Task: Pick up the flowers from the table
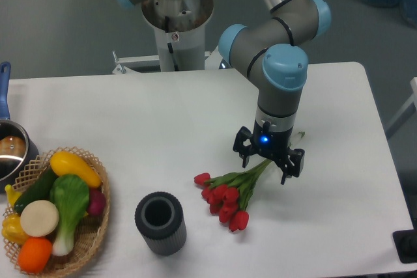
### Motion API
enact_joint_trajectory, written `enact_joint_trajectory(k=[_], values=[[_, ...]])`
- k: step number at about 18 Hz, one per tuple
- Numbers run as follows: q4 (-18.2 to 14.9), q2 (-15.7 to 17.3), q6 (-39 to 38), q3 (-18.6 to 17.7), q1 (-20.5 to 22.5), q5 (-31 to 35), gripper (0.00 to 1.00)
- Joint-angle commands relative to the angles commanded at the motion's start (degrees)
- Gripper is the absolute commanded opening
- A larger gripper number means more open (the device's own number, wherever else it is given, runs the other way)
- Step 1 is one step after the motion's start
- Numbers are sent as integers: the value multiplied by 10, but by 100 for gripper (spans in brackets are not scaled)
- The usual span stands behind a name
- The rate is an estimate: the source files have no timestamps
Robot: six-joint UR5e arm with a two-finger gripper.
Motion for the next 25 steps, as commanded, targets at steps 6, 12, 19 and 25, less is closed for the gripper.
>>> enact_joint_trajectory(k=[6,12,19,25], values=[[3,-2,5,1,-2,-1,100],[6,-9,5,-3,-1,-3,100],[5,-31,12,-2,3,3,100],[2,-29,83,-17,18,4,100]])
